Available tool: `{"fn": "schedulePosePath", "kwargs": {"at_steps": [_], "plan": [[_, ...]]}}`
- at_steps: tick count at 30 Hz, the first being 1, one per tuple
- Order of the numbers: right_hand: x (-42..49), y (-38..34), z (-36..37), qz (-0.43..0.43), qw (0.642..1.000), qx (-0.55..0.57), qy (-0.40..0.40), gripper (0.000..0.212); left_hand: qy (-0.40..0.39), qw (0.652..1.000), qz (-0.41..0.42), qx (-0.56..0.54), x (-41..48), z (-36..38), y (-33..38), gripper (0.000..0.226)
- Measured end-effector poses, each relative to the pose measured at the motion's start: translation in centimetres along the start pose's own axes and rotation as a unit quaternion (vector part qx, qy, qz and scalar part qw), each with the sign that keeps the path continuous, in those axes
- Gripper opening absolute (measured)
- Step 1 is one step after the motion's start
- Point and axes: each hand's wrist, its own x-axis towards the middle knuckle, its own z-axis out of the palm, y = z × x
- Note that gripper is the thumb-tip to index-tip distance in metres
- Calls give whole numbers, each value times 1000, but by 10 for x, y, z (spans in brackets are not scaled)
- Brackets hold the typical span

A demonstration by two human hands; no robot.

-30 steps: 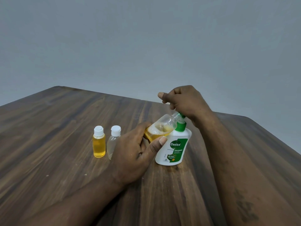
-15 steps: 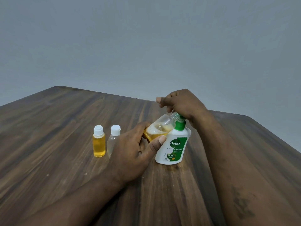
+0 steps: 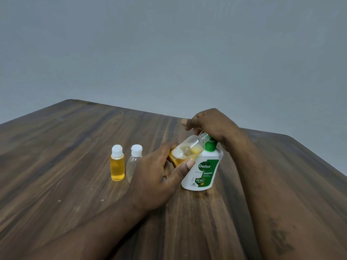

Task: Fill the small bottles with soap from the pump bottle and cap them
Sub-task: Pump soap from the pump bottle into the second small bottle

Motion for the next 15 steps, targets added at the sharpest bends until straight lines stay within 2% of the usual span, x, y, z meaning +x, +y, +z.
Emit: {"fn": "schedulePosePath", "kwargs": {"at_steps": [2, 6, 9, 11, 15], "plan": [[0, -1, -2, -4, 1000, 5, 12, 29, -3, 1000, -2, 3, 0, 0, 0, 55], [-3, -2, -5, -25, 996, 31, 86, 37, -5, 1000, 1, 2, 0, 1, 2, 54], [-2, -3, -5, -39, 994, 20, 102, 38, 2, 1000, -3, -4, 0, 0, 3, 55], [0, -2, -3, -29, 996, 23, 84, 35, 5, 1000, -6, -4, 1, -1, 3, 53], [2, 3, 0, 7, 1000, 7, -6, 29, -2, 1000, -8, 6, 0, -2, 3, 46]]}}
